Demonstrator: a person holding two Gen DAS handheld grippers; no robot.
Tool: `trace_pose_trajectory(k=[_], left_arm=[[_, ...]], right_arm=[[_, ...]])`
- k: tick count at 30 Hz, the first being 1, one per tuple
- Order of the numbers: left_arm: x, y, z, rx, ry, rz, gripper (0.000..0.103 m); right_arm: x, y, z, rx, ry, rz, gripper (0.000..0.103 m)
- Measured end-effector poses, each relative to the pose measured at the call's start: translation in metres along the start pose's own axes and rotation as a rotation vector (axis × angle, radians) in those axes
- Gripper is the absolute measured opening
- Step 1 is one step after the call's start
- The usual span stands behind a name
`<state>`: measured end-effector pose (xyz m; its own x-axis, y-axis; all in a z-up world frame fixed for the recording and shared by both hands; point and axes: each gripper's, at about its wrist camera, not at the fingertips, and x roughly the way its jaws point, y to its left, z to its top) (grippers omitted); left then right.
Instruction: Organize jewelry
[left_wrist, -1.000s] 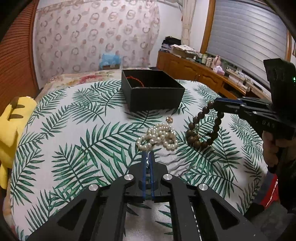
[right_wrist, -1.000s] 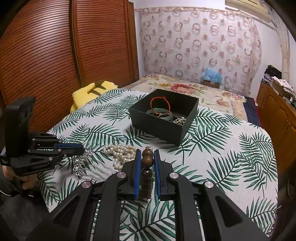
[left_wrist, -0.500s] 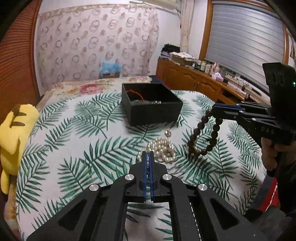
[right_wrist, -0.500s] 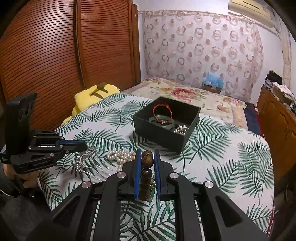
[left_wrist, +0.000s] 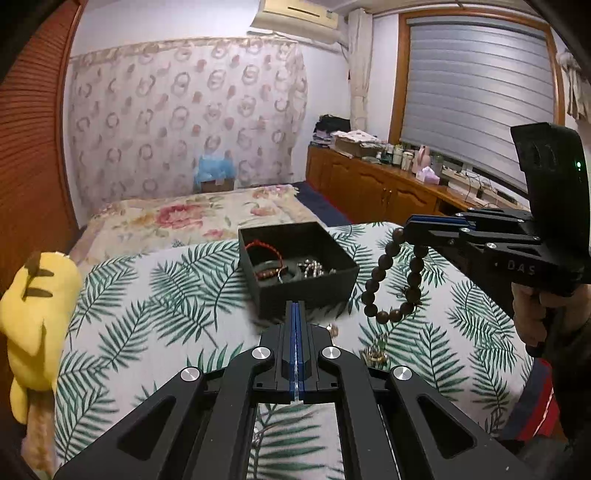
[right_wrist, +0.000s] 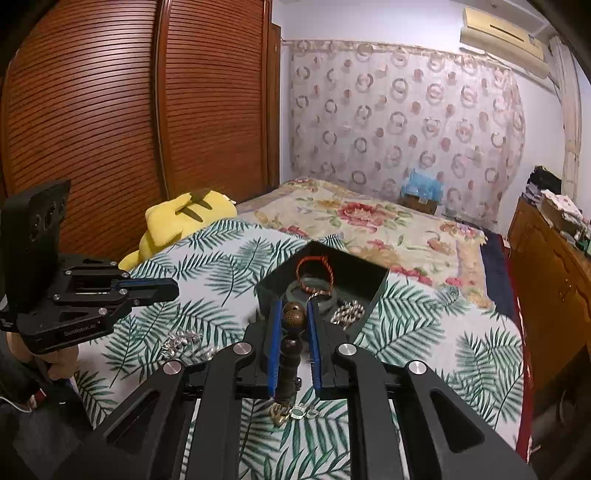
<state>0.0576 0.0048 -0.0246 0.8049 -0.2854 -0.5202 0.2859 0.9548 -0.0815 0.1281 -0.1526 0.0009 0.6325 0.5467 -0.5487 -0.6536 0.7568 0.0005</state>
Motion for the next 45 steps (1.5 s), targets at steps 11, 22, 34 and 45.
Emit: trace_pose_trajectory(k=[11,22,34,45], left_arm=[[0.006,0.044,-0.023,-0.075,0.083,0.068,0.0],[-0.021,0.065,-0.021,-0.085,0.067,0.133,0.0],[-0.022,0.073,-0.066,-0.024,0.188,0.22,0.058],[0.015,0.082,-0.078,0.116,0.31,0.21,0.076]], right_arm=[[0.027,-0.006,-0.005,0.014,0.042,0.027,0.015],[0.045,0.001,-0.012,0.01,0.063,0.054,0.015],[0.039,0.014,-0.028,0.001,0.075,0.062,0.015],[0.032,0.019,-0.029,-0.008,0.07,0.068,0.015]])
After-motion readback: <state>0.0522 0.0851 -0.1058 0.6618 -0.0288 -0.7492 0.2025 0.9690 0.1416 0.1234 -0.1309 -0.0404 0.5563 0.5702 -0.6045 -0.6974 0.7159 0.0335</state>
